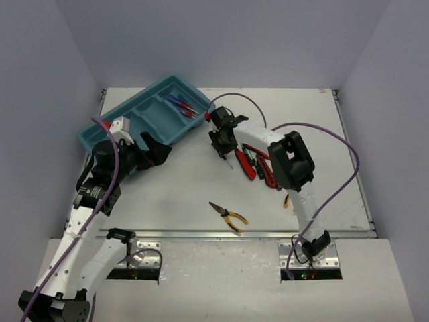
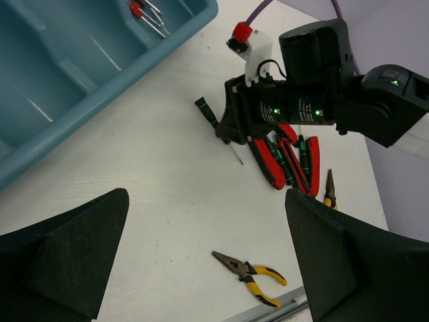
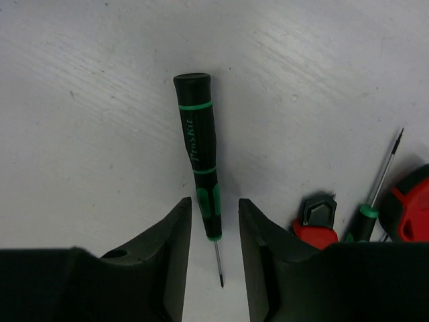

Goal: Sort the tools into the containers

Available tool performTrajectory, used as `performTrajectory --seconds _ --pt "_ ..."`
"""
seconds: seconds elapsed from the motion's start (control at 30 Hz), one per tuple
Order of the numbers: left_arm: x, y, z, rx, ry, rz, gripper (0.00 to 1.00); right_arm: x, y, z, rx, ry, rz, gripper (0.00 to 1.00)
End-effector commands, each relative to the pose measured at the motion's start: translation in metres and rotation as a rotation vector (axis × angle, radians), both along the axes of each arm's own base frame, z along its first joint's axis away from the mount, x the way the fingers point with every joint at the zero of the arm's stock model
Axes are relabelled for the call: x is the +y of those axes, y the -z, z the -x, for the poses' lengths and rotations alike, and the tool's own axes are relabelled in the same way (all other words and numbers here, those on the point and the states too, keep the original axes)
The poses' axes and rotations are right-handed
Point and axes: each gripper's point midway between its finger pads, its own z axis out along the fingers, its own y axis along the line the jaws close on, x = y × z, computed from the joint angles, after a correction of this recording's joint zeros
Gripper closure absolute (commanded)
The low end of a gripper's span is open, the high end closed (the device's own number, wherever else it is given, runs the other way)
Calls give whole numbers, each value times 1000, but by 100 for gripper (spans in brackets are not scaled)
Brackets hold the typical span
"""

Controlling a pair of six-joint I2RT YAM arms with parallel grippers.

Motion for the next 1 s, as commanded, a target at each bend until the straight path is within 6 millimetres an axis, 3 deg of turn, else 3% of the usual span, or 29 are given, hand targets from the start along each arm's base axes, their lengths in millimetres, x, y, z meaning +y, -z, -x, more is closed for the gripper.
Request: performTrajectory --seconds 0.0,0.13,0.23,0.3,0.4,0.5,0.57,0.67,0.7,0.8,0.9,0.97 --pt "2 8 -1 0 -4 -20 0 -1 2 -6 -1 -28 31 72" --pt "-6 16 -6 29 5 37 0 -3 3 -6 -16 -35 33 81" --pt "-11 26 -11 55 5 85 0 -2 -7 -5 -33 -35 17 96" --pt "-19 24 -22 26 11 161 0 2 -29 -3 -62 -16 -34 100" --pt "-46 19 -30 -17 128 296 0 10 -79 8 -100 13 -166 100" --pt "-62 -1 -37 -112 207 412 0 27 -128 33 -119 -20 -368 100" --pt "-80 -6 -36 -137 298 508 1 50 -163 72 -64 -125 -596 100" --pt "-97 -7 -45 -115 318 546 6 63 -190 114 7 -219 -802 100" --pt "-105 -7 -44 -109 332 547 7 66 -209 121 -22 -255 -864 100" --pt "-118 -10 -49 -114 331 550 12 67 -233 139 -27 -312 -952 100" --pt "-124 -20 -51 -133 344 565 26 65 -246 145 -44 -333 -976 100" --pt "-125 -26 -52 -146 349 574 30 64 -252 145 -57 -334 -983 100"
